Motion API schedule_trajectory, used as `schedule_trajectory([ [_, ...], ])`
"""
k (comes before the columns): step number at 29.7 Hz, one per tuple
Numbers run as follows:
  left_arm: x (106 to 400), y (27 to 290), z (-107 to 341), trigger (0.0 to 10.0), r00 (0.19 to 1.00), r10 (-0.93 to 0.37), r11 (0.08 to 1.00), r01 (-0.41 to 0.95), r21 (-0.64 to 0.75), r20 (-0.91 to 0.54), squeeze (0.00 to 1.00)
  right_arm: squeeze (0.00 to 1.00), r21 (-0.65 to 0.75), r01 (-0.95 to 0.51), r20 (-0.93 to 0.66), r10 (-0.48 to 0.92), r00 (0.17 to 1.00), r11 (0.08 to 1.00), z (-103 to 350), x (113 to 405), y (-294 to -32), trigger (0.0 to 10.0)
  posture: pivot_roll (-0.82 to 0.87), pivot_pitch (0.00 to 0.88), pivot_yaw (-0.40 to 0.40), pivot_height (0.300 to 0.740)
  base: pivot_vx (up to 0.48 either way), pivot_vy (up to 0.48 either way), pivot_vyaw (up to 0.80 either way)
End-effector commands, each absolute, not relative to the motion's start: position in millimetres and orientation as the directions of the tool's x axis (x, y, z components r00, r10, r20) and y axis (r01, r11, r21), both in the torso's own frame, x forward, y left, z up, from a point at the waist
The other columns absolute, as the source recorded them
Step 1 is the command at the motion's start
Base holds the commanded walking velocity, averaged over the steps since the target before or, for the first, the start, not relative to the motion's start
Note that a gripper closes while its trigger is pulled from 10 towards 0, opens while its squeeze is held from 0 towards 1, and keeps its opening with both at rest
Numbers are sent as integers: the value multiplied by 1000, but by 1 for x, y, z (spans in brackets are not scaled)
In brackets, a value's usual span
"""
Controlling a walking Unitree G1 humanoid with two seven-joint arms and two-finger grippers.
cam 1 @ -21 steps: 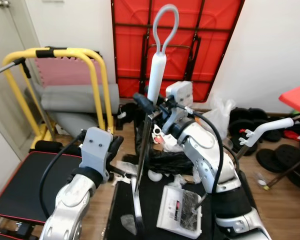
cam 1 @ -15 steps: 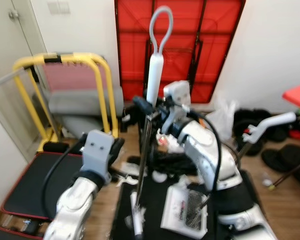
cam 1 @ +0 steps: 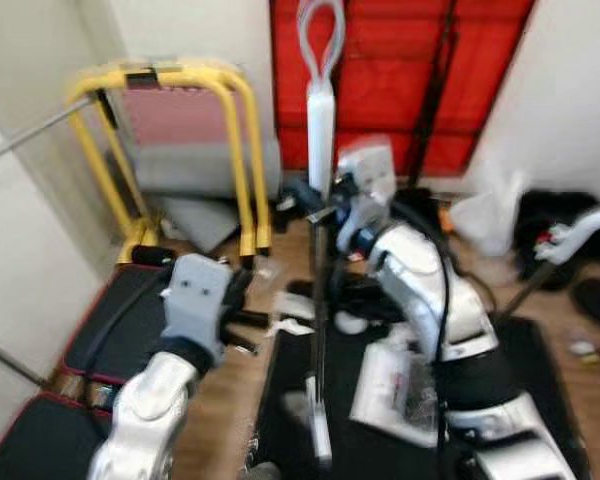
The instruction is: Sweep floor
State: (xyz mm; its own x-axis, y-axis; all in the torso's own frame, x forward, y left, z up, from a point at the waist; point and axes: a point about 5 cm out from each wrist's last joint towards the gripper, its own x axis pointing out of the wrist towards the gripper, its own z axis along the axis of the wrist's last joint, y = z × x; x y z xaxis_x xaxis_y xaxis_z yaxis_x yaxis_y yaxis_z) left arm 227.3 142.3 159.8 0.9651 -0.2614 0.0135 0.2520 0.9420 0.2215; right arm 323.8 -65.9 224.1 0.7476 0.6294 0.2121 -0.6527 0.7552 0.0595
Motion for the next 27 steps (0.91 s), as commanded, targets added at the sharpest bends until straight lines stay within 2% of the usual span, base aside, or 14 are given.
schedule_trajectory([
  [1, 226, 139, 162, 10000, 968, -251, 945, 240, 224, 24, 0, 0, 100, -681, 278, 637, 719, 726, 235, 323, -71, 10000, -55, 129, -12, 740, 341, 0, 0],
  [3, 226, 139, 162, 10000, 967, -254, 943, 243, 229, 20, 0, 0, 135, -681, 289, 629, 722, 719, 235, 324, -73, 10000, -55, 128, -9, 740, 347, 0, 0],
  [12, 227, 137, 163, 10000, 964, -266, 938, 256, 235, 13, 0, 0, 139, -664, 296, 609, 735, 734, 236, 325, -73, 10000, -55, 123, -7, 740, 361, 0, 0],
  [27, 226, 134, 162, 10000, 961, -278, 935, 271, 229, 0, 0, 0, 85, -643, 192, 621, 760, 761, 225, 324, -66, 10000, -57, 119, -10, 740, 0, 0, 0],
])
